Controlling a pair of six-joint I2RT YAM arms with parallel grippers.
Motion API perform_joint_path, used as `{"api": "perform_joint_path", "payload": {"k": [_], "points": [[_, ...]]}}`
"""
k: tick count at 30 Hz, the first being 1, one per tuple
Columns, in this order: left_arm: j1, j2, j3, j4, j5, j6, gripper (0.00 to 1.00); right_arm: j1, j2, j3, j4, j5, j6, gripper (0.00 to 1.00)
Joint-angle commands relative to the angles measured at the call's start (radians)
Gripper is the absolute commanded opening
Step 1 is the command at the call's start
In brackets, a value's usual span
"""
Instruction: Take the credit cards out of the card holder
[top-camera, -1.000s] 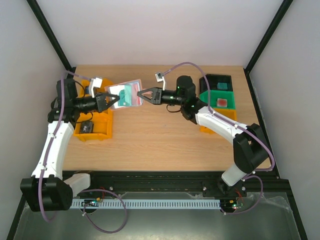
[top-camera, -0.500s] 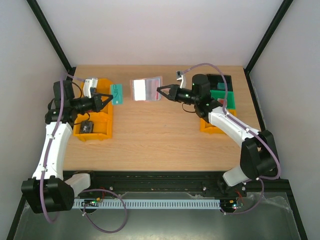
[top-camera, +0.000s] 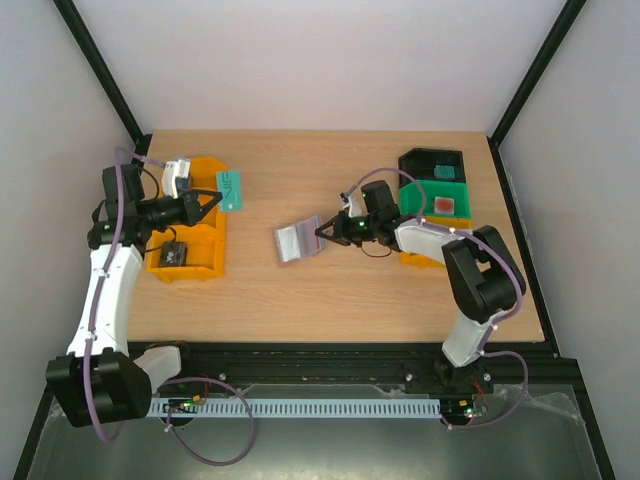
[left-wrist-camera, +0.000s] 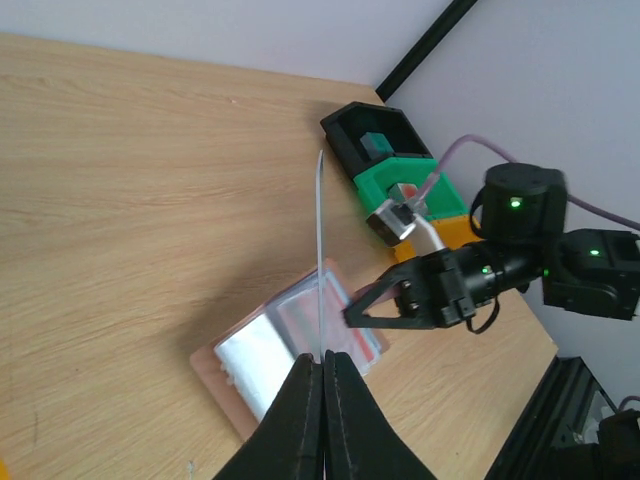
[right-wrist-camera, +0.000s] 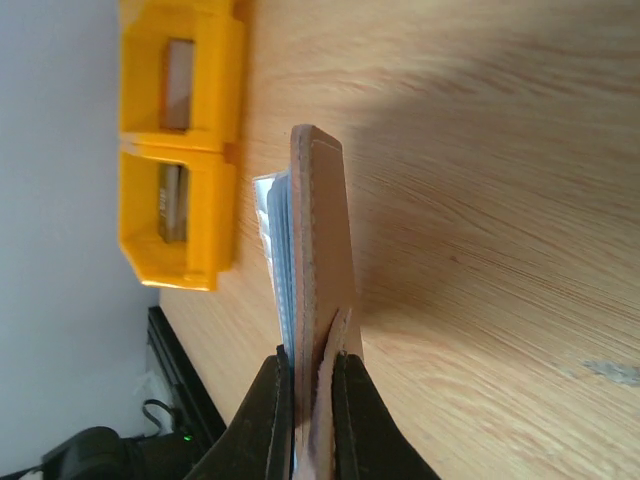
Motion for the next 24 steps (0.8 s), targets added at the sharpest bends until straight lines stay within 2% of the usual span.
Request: {"api": "perform_joint_path", "payload": {"k": [1,6,7,8,11,13,18,21,24], "points": [[0.010,0.030,-0.016,0.021,0.053,-0.002,0.02,-0.013,0.073,-0.007,-0.037,-0.046,-0.066,0.02],[0.013,0.052,-0.028,0.029,0.063,-0.004,0.02,-0.050,0.124,-0.023,-0.069,-0.024,-0.078,0.02],[0.012,0.053,-0.032,0.030,0.065,-0.002,0.02,-0.055,0.124,-0.018,-0.100,0.003,-0.109,0.05],[0.013,0.056,-0.037,0.029,0.066,-0.001,0.02,-0.057,0.121,-0.010,-0.136,0.033,-0.129,0.12],[0.011,0.063,-0.052,0.038,0.084,-0.004,0.02,-0.059,0.075,0.012,-0.257,0.154,-0.179,0.43],[0.002,0.067,-0.057,0.042,0.100,-0.004,0.02,-0.059,0.021,0.028,-0.320,0.261,-0.200,0.59],[-0.045,0.073,-0.051,0.019,0.138,0.040,0.02,-0.053,-0.141,0.106,-0.420,0.504,-0.265,0.77],[-0.088,0.077,-0.034,-0.036,0.168,0.107,0.02,-0.017,-0.232,0.175,-0.428,0.499,-0.378,0.89],[-0.125,0.081,-0.005,-0.125,0.214,0.227,0.02,0.032,-0.303,0.234,-0.407,0.272,-0.538,0.89]]}}
